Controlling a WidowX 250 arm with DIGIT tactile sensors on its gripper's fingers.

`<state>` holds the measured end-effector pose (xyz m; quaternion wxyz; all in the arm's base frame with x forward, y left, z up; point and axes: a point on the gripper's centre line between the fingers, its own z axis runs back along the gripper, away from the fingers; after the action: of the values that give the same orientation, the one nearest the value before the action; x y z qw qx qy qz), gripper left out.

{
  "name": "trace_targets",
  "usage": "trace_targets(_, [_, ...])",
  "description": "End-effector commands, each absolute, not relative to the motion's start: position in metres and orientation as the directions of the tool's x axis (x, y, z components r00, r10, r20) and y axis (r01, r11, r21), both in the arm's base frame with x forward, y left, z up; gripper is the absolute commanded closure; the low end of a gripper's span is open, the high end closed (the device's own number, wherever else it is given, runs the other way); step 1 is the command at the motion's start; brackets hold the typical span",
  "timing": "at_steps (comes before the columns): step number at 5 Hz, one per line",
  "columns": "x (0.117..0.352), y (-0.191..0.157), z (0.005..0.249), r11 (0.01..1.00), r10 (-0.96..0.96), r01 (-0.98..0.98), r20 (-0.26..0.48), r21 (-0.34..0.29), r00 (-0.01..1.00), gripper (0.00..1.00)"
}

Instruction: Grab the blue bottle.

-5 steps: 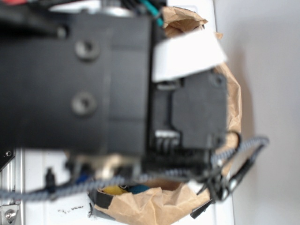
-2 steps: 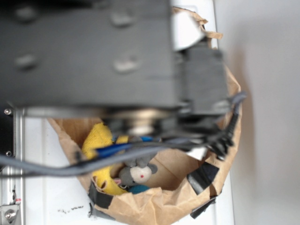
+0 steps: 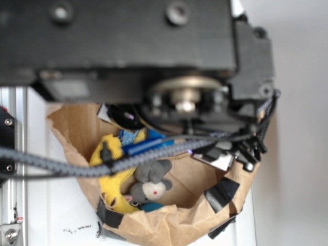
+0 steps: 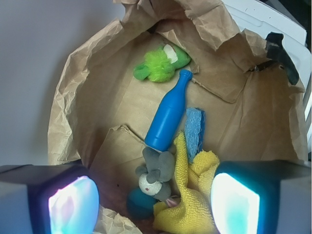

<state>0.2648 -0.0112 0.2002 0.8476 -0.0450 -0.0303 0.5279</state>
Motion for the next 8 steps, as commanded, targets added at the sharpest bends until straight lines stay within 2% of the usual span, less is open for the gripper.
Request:
trace_targets(1, [0.277, -0.001, 0.183, 0.422, 0.907, -0.894, 0.054, -0.151, 0.418, 0.0])
trace_targets(2, [0.286, 0.007, 0.149, 0.41, 0.911, -0.907, 0.091, -0.096, 0.402, 0.0])
trace_targets(4, [0.284, 0.021, 0.107, 0.422, 0.907, -0.906, 0.042, -0.038, 0.42, 0.0])
trace_targets(5, [0.279, 0.023, 0.085, 0.429, 0.903, -0.901, 0.051, -0.066, 0.426, 0.0])
trace_targets(6, [0.28, 0.023, 0.075, 0.411, 0.912, -0.904, 0.046, -0.117, 0.408, 0.0])
trace_targets(7, [0.28, 0.012, 0.066, 0.404, 0.915, -0.907, 0.034, -0.118, 0.402, 0.0])
trace_targets(8, [0.281, -0.005, 0.054, 0.425, 0.905, -0.902, 0.023, -0.077, 0.424, 0.0])
